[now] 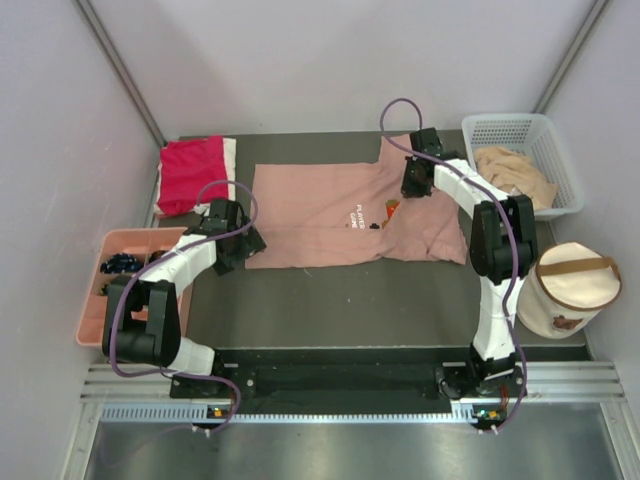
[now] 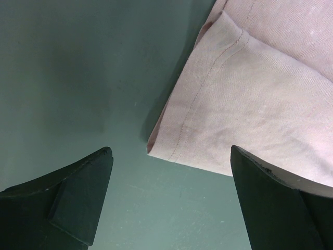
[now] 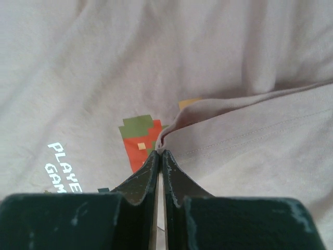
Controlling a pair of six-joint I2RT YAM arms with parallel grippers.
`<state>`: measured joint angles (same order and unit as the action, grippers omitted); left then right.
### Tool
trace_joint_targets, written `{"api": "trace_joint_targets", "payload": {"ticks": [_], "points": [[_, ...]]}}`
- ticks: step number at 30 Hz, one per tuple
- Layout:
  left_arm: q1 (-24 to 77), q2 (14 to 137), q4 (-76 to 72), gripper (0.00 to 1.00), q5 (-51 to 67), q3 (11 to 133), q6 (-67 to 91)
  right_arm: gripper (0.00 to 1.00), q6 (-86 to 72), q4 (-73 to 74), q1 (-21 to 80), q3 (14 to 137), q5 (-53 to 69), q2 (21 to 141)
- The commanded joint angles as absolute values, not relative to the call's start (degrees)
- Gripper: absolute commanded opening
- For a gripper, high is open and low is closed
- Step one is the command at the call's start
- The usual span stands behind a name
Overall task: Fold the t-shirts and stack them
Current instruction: Fold the flattened tshirt in 1/3 of the way
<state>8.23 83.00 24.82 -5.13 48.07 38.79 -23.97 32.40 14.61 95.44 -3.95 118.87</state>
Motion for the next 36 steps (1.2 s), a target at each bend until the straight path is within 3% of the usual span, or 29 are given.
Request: {"api": "trace_joint_targets", "payload": {"ticks": [1,4,5,9,22,36], "points": [[8.26,82.35,23.91,0.99,-5.1,47.37,38.41,0.05,-23.03,31.38,15.38,99.14,-3.6,119.62],[8.26,82.27,24.08,0.99,-5.27,47.46,38.32,0.33,-22.59,32.25,15.29,99.93,-4.21,119.36],[8.26,82.27,24.17,0.99,-5.36,47.55,38.23,0.49,-22.33,32.43,15.38,99.93,-4.83,118.14],[8.26,80.51,25.14,0.99,-6.15,47.81,37.53,0.71,-21.27,31.55,15.38,95.47,-9.92,111.74],[8.26,72.16,24.79,0.99,-3.43,40.87,38.58,0.74,-25.22,34.27,15.38,70.85,-16.34,88.96],[8.26,77.16,15.04,0.91,-2.55,42.35,36.13,0.74,-24.35,33.4,9.32,63.19,-15.73,85.78]]}}
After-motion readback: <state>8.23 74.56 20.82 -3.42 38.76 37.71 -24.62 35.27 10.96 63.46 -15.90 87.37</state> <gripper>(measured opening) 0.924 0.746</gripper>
